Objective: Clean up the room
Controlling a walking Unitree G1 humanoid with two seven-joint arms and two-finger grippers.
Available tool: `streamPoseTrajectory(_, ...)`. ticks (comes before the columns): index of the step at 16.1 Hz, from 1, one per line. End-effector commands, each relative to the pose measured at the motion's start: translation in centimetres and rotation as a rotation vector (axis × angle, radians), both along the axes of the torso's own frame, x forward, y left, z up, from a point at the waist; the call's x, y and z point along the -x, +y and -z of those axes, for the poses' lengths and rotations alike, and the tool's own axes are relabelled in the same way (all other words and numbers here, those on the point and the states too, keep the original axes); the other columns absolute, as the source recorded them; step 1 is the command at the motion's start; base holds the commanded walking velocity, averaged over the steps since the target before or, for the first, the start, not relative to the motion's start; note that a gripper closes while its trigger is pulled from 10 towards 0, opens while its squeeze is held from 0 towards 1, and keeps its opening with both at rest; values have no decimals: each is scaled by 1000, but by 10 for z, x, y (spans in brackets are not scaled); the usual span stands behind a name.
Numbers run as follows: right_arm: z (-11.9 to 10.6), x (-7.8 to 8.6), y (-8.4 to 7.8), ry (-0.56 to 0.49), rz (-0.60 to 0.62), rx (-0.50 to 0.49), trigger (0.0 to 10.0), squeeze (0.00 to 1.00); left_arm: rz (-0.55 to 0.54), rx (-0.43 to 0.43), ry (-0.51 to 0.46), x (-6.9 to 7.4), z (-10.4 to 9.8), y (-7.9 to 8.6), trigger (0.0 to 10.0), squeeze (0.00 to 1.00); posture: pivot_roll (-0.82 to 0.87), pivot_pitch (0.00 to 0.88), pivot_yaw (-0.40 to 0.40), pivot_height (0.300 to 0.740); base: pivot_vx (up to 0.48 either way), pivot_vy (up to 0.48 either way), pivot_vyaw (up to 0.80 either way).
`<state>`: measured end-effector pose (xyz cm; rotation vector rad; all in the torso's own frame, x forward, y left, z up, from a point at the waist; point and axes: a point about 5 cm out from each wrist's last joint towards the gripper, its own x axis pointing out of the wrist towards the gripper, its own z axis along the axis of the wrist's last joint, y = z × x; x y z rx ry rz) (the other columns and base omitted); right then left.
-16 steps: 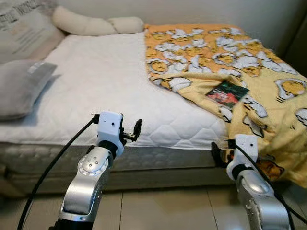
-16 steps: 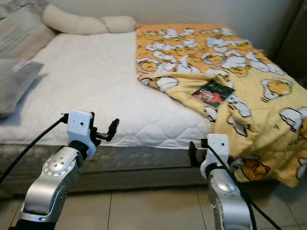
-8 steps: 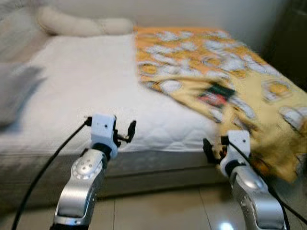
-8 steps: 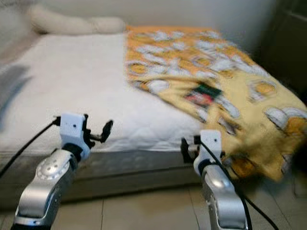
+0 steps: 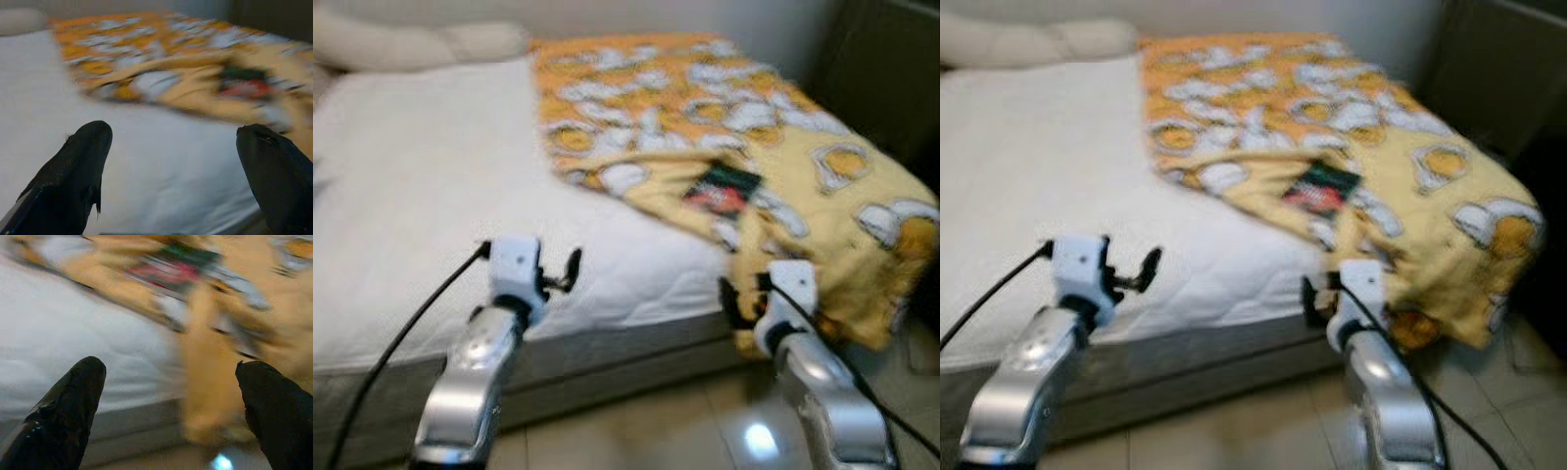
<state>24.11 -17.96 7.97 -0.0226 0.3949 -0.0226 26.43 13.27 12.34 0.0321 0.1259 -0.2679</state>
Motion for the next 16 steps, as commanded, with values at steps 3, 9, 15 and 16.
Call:
streamPoseTrajectory(3,-4,-4,1,-17,5,-5,10000,0,5,-16,1,2,0,3,10000,0,9,0,-13,740,311,0,-267)
streamPoseTrajectory(9,-4,-5,-1,-10,14,-1,10000,0,12,-22,-1,2,0,2,10000,0,12,0,-15,740,311,0,-443)
streamPoseTrajectory(15,-3,-5,-1,-12,21,-3,10000,0,18,-21,-1,2,0,2,10000,0,9,0,-11,740,311,0,0)
streamPoseTrajectory(16,-4,-5,-1,-13,21,-4,10000,0,19,-21,-1,2,0,2,10000,0,8,0,-10,740,311,0,0)
